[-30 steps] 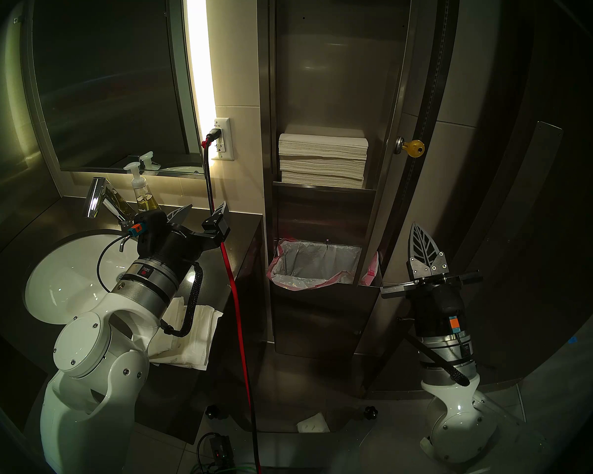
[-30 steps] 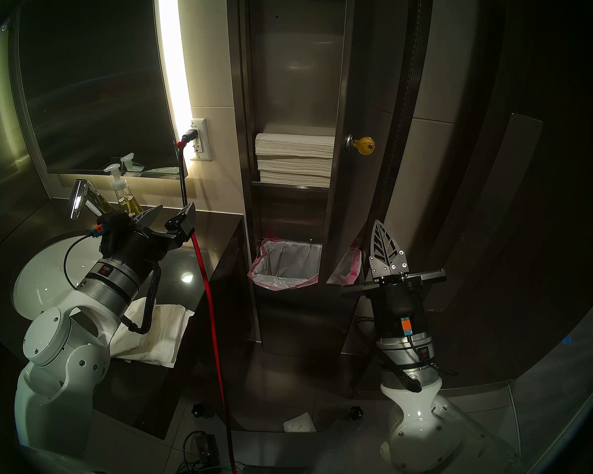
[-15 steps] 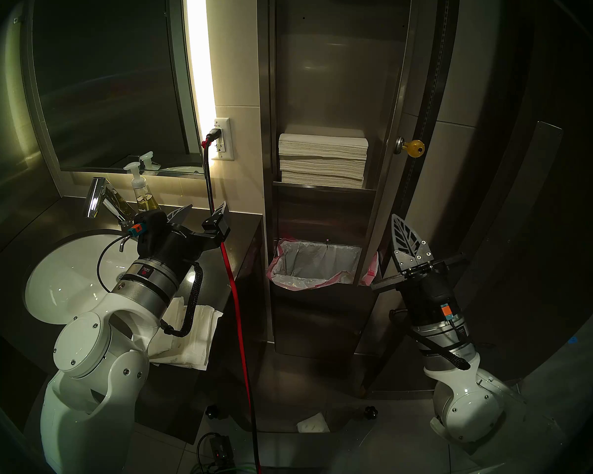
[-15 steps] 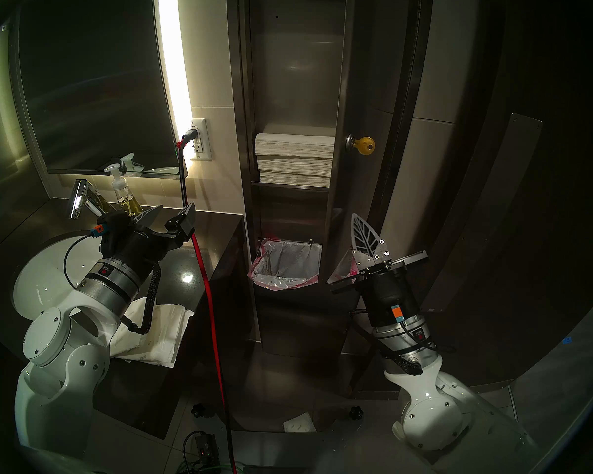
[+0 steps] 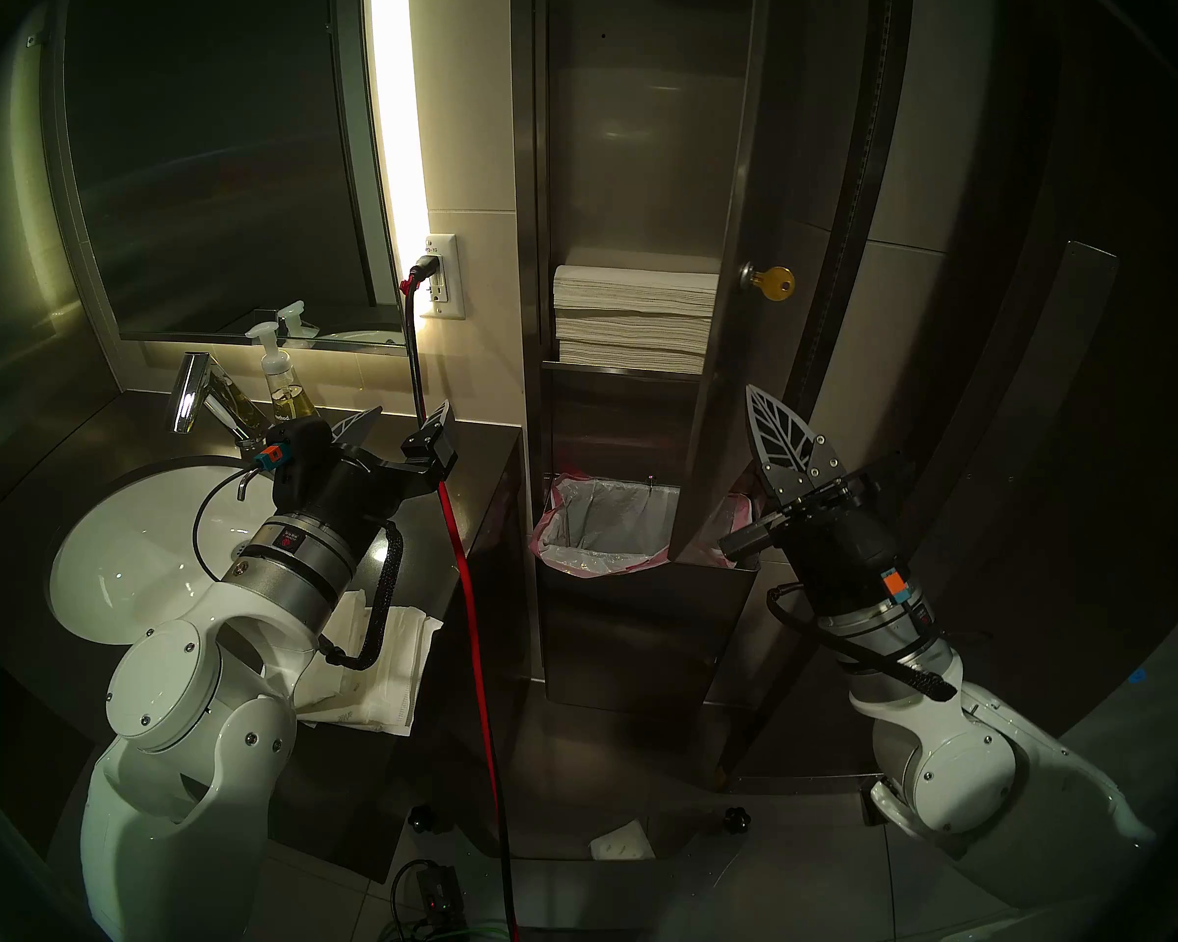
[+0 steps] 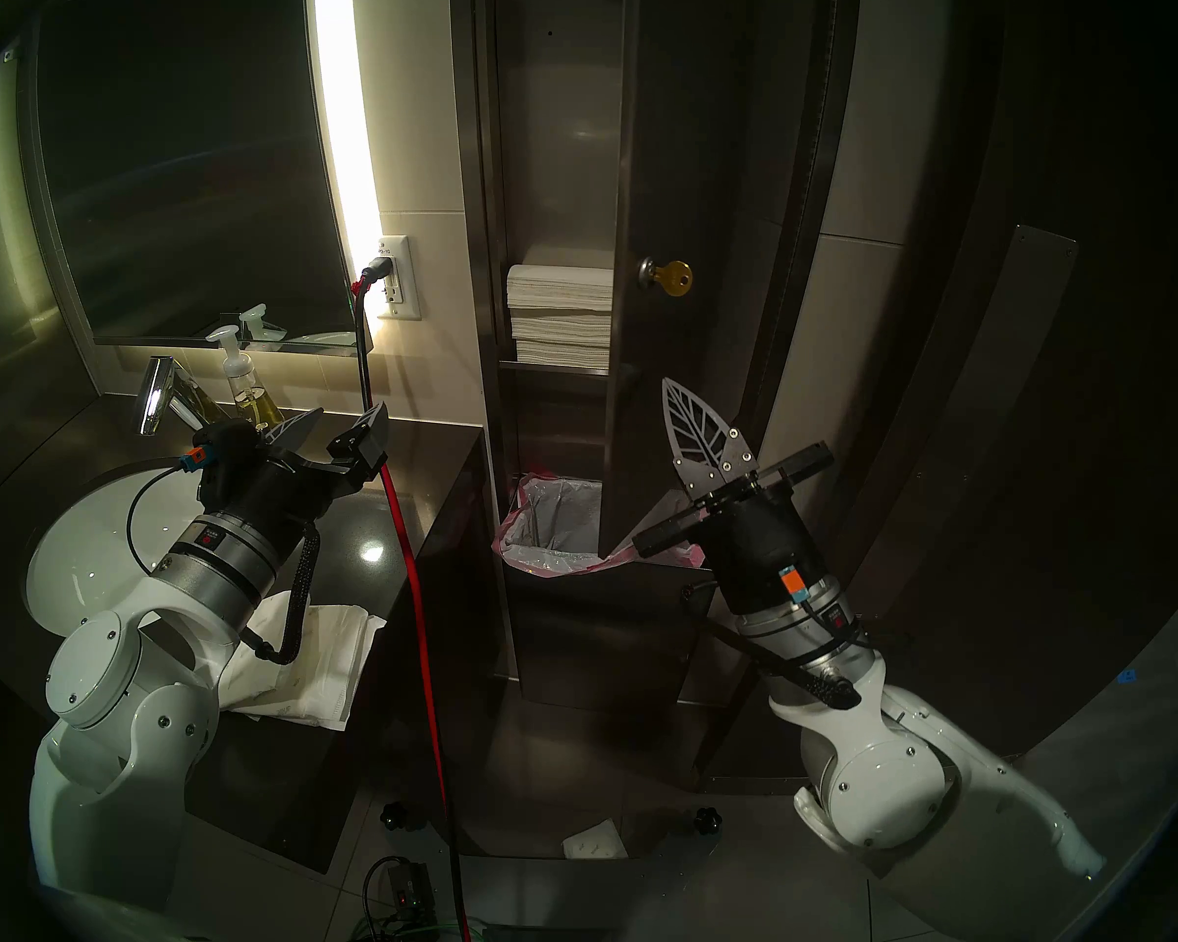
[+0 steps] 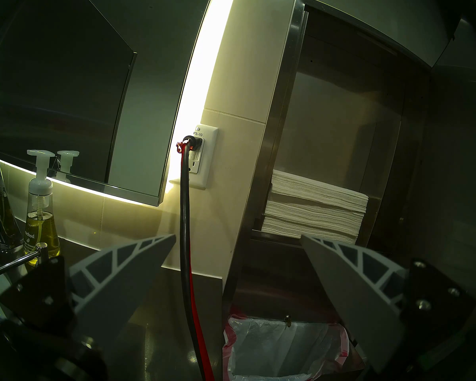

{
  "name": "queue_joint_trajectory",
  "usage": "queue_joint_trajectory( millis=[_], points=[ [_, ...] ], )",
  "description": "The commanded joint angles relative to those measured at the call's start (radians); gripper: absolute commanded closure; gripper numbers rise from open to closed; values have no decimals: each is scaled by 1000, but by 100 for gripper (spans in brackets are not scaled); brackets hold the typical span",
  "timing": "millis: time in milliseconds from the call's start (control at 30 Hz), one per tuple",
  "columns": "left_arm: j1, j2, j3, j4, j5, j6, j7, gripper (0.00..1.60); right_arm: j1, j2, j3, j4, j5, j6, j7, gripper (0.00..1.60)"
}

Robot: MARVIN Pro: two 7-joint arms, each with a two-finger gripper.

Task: Twist key and close towel dispenser

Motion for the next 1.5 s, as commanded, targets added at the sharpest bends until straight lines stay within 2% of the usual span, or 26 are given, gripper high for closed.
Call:
queue_joint_trajectory(
  millis=[0,100,200,233,433,533,567,600,733,767,800,900,967,1167,1200,1233,1467],
  points=[
    [-2,1,0,-9,-1,1,-2,0,113,-29,-13,-56,69,28,37,160],
    [-2,1,-1,-9,-1,1,-2,0,150,-54,-29,-67,105,67,63,160],
    [-2,0,-1,-9,-1,2,-2,0,185,-87,-58,-63,107,101,93,160],
    [-2,0,-1,-9,-1,2,-3,0,173,-106,-54,-68,99,112,110,160],
    [-3,-1,-1,-9,0,2,-4,0,258,-188,-124,-51,118,189,154,160],
    [-3,-1,-1,-9,0,2,-4,0,277,-215,-134,-46,125,211,165,160],
    [-3,-2,-1,-9,1,2,-4,0,289,-229,-143,-56,161,252,166,160],
    [-3,-2,-1,-9,1,2,-4,0,305,-246,-147,-53,166,266,172,160],
    [-3,-3,-1,-9,1,2,-5,0,338,-285,-157,-55,161,304,191,160],
    [-3,-3,-1,-9,1,2,-5,0,371,-320,-172,-40,157,321,200,160],
    [-3,-3,-1,-9,2,2,-5,0,357,-307,-168,-51,170,330,196,160],
    [-3,-3,-1,-9,2,2,-6,0,404,-357,-195,-17,206,398,193,160],
    [-3,-4,-1,-9,2,2,-6,0,404,-358,-196,-11,220,413,188,160],
    [-3,-5,-1,-8,3,3,-6,0,463,-423,-224,64,264,512,168,160],
    [-3,-5,-2,-9,3,3,-7,0,494,-455,-237,89,264,537,165,160],
    [-3,-5,-2,-9,3,3,-7,0,486,-448,-236,87,290,551,163,160],
    [-3,-6,-2,-9,4,4,-8,0,563,-534,-262,191,298,616,166,160]
  ],
)
